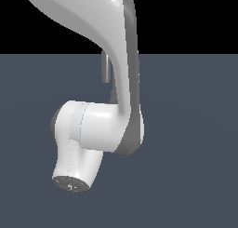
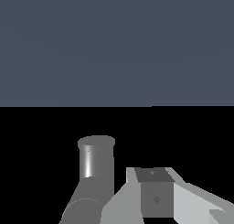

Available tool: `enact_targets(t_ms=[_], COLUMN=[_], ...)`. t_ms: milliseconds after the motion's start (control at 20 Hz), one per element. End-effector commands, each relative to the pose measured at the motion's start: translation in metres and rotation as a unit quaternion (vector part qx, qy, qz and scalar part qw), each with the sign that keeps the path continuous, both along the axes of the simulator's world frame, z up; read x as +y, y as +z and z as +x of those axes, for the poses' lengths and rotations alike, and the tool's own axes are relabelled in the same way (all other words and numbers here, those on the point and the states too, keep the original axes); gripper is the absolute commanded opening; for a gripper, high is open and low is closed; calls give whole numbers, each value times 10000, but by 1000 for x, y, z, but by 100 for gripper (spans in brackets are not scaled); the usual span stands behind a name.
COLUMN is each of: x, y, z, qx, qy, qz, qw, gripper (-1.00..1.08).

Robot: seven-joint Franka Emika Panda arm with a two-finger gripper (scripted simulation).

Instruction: Turn on the faucet by rotating a designated handle.

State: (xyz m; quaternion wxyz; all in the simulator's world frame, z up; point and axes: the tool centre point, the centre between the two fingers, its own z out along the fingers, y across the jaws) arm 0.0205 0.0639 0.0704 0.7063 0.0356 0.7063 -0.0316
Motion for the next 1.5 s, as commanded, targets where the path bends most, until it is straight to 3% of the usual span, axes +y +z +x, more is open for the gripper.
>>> enact_targets(t_ms=[0,600,1300,1450], x=[0,14,-5,-9], y=[0,39,81,61], z=[0,2,0,-1], qx=[-1,-1,2,167], qy=[6,6,4,-1], qz=[-4,-2,-3,-2], qw=[10000,10000,10000,9999], gripper=[-100,-100,-100,-100])
